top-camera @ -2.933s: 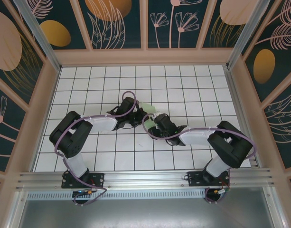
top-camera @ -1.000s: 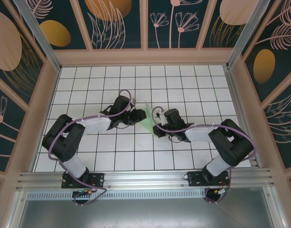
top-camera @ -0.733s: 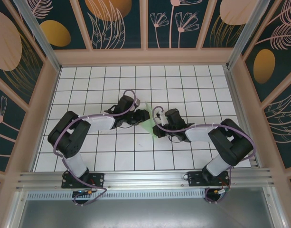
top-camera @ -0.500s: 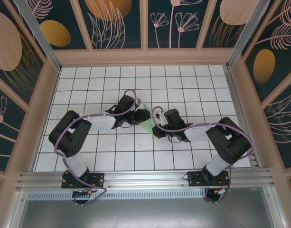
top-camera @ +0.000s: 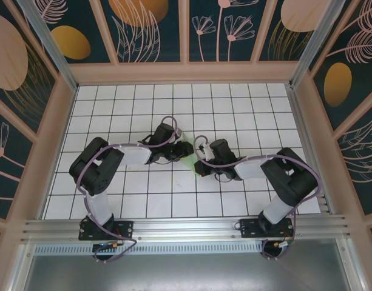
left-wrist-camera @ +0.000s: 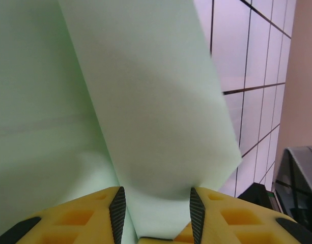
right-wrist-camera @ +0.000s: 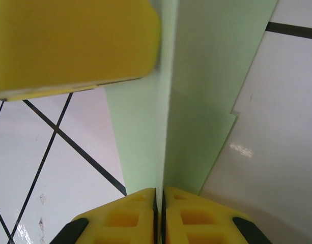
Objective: Fold a paper plane with a square sheet of paper (fold left side to right side)
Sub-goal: Fourth fold the wing at the center of the table.
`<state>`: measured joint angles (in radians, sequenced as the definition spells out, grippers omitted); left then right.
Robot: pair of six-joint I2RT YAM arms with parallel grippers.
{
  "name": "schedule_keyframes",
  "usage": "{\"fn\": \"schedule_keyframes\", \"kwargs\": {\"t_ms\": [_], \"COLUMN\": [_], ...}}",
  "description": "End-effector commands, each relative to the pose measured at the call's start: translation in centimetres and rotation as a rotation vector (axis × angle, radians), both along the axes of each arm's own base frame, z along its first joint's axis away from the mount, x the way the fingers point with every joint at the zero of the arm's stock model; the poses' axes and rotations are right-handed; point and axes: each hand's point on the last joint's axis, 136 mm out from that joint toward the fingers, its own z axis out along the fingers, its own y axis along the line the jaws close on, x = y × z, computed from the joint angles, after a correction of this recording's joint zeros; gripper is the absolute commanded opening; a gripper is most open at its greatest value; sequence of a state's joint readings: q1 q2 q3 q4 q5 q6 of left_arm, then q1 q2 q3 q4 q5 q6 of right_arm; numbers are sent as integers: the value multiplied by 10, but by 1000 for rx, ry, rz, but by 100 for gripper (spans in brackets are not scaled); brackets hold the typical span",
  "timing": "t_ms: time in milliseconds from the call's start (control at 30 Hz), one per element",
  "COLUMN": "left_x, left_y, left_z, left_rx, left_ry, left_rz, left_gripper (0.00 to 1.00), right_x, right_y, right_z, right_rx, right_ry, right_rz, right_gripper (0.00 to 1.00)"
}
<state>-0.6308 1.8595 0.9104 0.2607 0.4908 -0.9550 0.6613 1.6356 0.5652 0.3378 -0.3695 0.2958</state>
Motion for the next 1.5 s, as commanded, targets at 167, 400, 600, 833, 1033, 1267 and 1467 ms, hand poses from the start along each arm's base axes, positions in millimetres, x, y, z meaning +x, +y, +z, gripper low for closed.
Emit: {"fn": "schedule_keyframes", "kwargs": {"t_ms": [167, 400, 600, 833, 1033, 1267, 1467], "left_x": [6, 5, 4, 5, 5, 6, 6], "left_y": [-2, 6, 9, 9, 9, 9, 9], "left_z": [-13, -25, -30, -30, -30, -29, -29], "left_rx": [32, 85, 106, 108, 108, 108, 108], "left_ry": [29, 45, 51, 50, 48, 43, 45], "left_rz": [22, 42, 49, 49, 49, 51, 50], "left_gripper": [41, 41, 41, 41, 41, 40, 40], "right_x": [4, 8, 12, 19, 43, 65, 80], "right_y": [3, 2, -2, -11, -21, -9, -6], "right_z": [3, 13, 27, 60, 78, 66, 51], "right_rx": [27, 48, 66, 167, 307, 354, 354], "right_ry": [14, 1, -18, -35, 26, 118, 159], "right_rz": [-1, -14, -30, -44, -79, -71, -99], "right_gripper": [16, 26, 35, 41, 41, 39, 38]}}
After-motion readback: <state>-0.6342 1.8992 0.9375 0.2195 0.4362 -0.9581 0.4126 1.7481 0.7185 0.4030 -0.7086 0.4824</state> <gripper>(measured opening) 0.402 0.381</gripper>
